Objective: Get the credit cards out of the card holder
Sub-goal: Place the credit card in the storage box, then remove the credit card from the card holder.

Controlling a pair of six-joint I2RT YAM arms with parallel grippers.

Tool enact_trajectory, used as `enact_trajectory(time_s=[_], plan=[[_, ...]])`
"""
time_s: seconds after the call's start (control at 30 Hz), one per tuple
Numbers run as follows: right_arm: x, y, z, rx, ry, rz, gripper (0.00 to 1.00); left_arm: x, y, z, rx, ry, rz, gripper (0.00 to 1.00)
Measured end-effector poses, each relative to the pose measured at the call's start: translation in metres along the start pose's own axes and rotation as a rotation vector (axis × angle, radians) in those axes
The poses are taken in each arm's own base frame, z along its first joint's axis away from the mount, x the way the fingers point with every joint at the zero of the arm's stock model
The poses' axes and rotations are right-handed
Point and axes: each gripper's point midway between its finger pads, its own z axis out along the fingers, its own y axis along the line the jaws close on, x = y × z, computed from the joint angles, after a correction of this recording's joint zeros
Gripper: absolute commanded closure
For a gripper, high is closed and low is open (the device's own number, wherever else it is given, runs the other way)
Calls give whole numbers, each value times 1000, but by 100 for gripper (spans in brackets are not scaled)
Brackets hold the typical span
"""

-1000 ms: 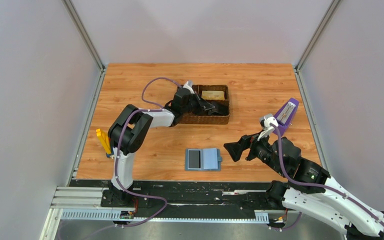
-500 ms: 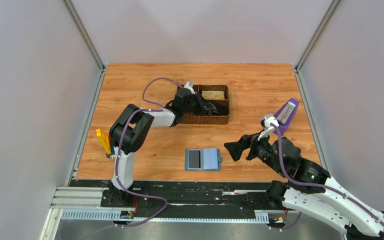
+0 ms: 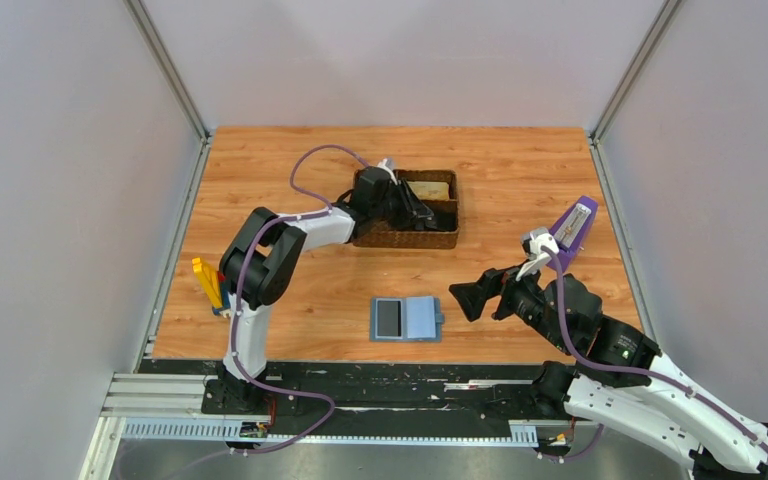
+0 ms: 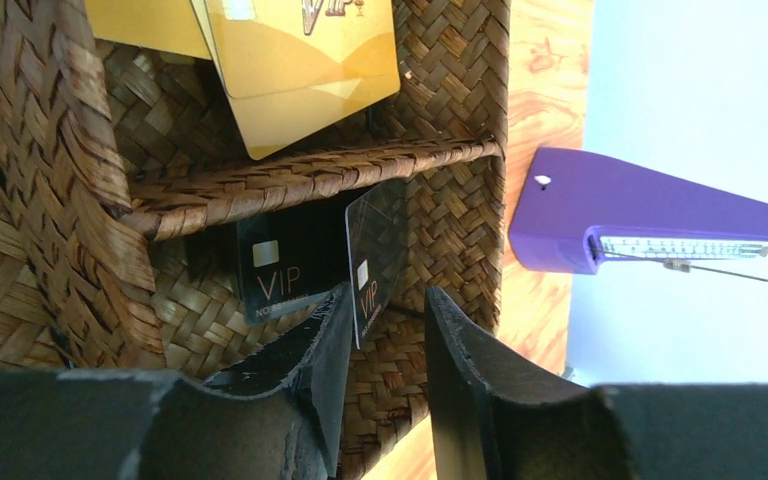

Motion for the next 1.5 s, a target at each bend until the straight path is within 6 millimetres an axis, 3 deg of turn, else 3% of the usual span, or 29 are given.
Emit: enact_trajectory(time_s=[0.33, 0.6, 0.73, 0.83, 0.97, 1.07, 1.17, 1.27, 1.43, 1.5], plan=[[1, -7, 5, 50, 0, 3, 0, -2, 2, -3, -76, 43, 69, 54], [25, -16, 24, 146, 98, 64, 0, 4, -6, -17, -106, 121, 96, 54], [38, -15, 30, 182, 142, 156, 0, 4, -21, -42, -106, 143, 122, 54], [46, -14, 33, 205, 171, 224, 7, -2, -41, -67, -93, 133, 166, 54], [63, -10, 41, 223, 239, 275, 23, -12, -64, -110, -78, 99, 233, 55], [80, 0, 52, 197, 321, 280, 39, -7, -66, -141, -82, 98, 268, 57], [94, 10, 62, 163, 383, 287, 52, 12, -49, -163, -109, 135, 277, 60], [107, 18, 72, 131, 429, 293, 65, 43, -13, -178, -164, 214, 252, 64], [124, 25, 84, 88, 463, 310, 71, 98, 44, -194, -233, 349, 190, 69], [131, 27, 89, 73, 473, 317, 71, 112, 58, -197, -246, 387, 165, 76]])
